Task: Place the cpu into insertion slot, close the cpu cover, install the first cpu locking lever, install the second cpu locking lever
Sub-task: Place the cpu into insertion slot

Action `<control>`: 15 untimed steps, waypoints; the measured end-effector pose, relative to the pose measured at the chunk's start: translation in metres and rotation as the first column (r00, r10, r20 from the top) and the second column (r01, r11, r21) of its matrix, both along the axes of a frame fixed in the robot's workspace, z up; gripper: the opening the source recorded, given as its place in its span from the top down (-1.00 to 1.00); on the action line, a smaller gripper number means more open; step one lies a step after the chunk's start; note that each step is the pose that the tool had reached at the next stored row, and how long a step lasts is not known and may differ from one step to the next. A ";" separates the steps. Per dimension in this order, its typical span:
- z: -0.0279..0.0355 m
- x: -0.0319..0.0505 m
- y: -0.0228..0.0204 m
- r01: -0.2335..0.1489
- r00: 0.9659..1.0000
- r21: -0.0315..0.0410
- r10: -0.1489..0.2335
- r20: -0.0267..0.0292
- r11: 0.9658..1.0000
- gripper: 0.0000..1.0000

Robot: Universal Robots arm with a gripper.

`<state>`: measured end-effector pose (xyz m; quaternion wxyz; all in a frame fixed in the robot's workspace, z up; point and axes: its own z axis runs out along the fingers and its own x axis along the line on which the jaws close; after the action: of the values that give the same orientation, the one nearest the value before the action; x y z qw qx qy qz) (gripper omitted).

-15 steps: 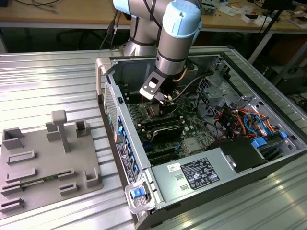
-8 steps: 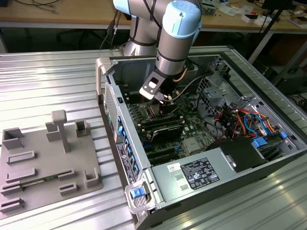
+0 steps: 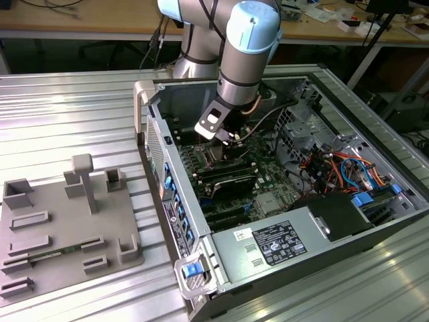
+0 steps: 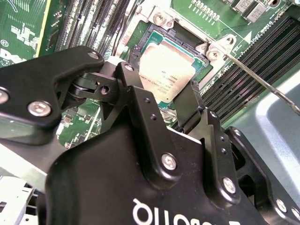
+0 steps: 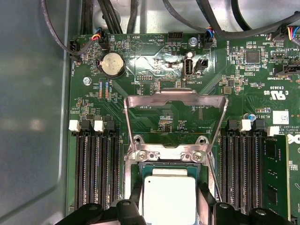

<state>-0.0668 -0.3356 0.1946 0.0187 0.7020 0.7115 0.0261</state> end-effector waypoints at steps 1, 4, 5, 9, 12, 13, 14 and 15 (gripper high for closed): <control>-0.0004 0.0001 0.0001 0.000 1.000 0.001 0.000 0.000 1.000 -0.11; -0.0006 0.0001 0.0002 0.000 1.000 0.001 0.000 0.001 1.000 -0.22; -0.0005 0.0001 0.0001 0.000 1.000 0.001 0.000 0.000 1.000 -0.22; 0.0034 0.0001 0.0002 0.000 1.000 0.001 0.000 0.000 1.000 -0.22; 0.0061 0.0001 0.0003 0.000 1.000 0.002 0.000 0.000 1.000 -0.22; 0.0062 0.0001 0.0003 0.000 1.000 0.002 0.000 0.000 1.000 -0.22; 0.0063 0.0001 0.0003 0.000 1.000 0.002 0.000 0.000 1.000 -0.22; 0.0064 0.0000 0.0003 0.000 1.000 0.002 0.000 0.000 1.000 -0.22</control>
<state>-0.0668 -0.3353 0.2010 0.0182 0.7020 0.7114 0.0267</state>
